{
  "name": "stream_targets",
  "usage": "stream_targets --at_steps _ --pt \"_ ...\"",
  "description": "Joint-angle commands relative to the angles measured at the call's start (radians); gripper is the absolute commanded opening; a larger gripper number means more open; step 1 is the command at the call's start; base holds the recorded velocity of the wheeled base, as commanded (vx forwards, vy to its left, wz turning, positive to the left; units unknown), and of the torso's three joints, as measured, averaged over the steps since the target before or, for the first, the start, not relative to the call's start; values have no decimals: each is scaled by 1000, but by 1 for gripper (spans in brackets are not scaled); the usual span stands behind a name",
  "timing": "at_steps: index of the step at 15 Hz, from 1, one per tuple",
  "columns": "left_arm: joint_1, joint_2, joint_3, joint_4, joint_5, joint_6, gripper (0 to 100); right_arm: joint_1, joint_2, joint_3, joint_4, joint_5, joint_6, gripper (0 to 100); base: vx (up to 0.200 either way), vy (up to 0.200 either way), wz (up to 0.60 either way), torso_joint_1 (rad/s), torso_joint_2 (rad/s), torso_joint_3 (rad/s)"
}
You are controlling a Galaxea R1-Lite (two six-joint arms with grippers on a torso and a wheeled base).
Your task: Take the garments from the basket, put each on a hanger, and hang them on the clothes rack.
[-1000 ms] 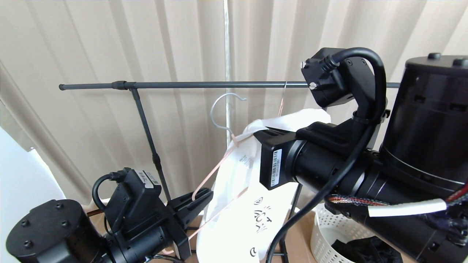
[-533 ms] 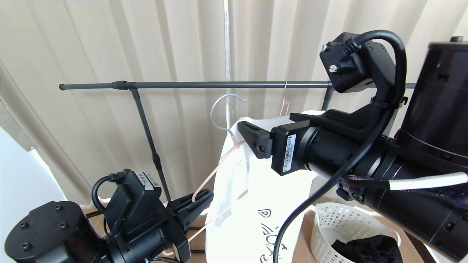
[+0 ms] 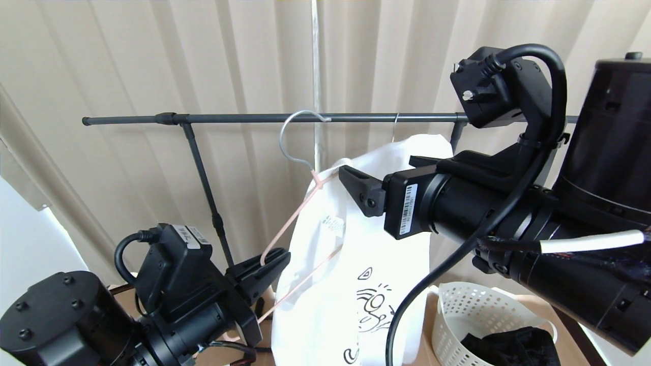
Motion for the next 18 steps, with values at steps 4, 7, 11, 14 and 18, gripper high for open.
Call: stream_targets --at_steps 4,7,11,14,18 --pt "35 0 -18 -1 12 0 0 0 6 15 1 3 0 100 0 0 0 0 0 0" --pt "47 -6 -9 -3 9 0 0 -15 -17 52 3 11 0 100 0 0 0 0 0 0" --pt "155 -12 38 0 -145 7 0 -142 -164 130 35 262 -281 100 0 0 0 0 0 0" --pt "196 -14 72 5 -228 10 0 -300 -233 33 328 554 -488 100 0 0 0 0 0 0" --pt "190 -11 117 5 -271 69 0 -352 -242 -135 750 796 -617 100 0 0 0 0 0 0"
